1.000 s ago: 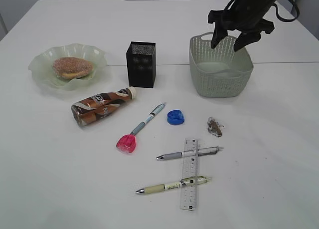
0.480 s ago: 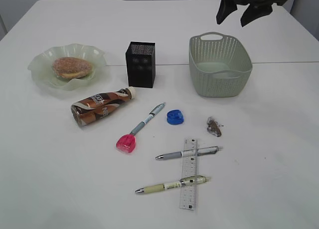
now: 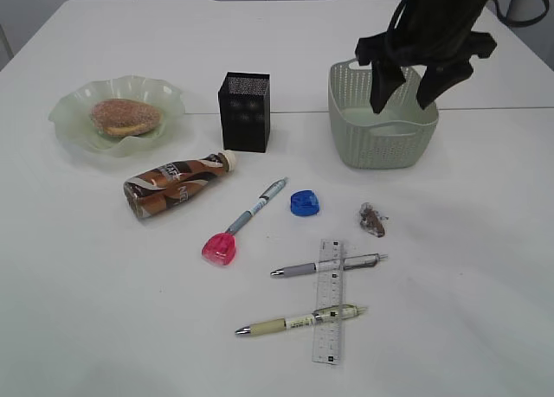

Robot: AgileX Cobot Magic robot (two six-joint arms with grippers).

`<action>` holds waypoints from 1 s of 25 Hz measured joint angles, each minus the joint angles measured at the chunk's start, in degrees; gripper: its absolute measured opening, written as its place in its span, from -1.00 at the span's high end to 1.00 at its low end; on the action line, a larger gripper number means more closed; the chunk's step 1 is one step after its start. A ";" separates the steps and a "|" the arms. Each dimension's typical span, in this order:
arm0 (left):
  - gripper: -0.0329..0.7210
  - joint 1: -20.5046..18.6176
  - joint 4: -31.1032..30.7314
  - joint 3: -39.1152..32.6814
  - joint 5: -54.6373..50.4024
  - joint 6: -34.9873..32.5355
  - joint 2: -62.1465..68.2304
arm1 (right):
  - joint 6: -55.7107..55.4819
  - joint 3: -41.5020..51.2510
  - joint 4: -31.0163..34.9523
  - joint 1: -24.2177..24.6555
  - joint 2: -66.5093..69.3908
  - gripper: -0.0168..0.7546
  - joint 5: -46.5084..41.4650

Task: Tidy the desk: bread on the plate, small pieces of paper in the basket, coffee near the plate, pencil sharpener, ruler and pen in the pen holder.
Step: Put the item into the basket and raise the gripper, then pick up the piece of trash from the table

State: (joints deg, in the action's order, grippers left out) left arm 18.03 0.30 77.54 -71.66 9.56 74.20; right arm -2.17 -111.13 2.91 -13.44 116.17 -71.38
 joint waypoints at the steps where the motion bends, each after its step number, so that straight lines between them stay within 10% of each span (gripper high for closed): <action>1: -0.07 0.00 0.00 0.00 0.00 0.00 0.00 | -0.14 1.21 -0.04 -0.56 0.00 -0.32 0.00; 25: -0.07 0.00 0.98 0.00 0.00 0.00 0.00 | -2.26 12.04 0.36 -2.62 9.62 -0.32 6.91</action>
State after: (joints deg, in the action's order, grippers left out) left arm 18.03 1.28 77.54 -71.66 9.56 74.20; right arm -4.43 -99.09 3.27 -16.05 125.78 -64.48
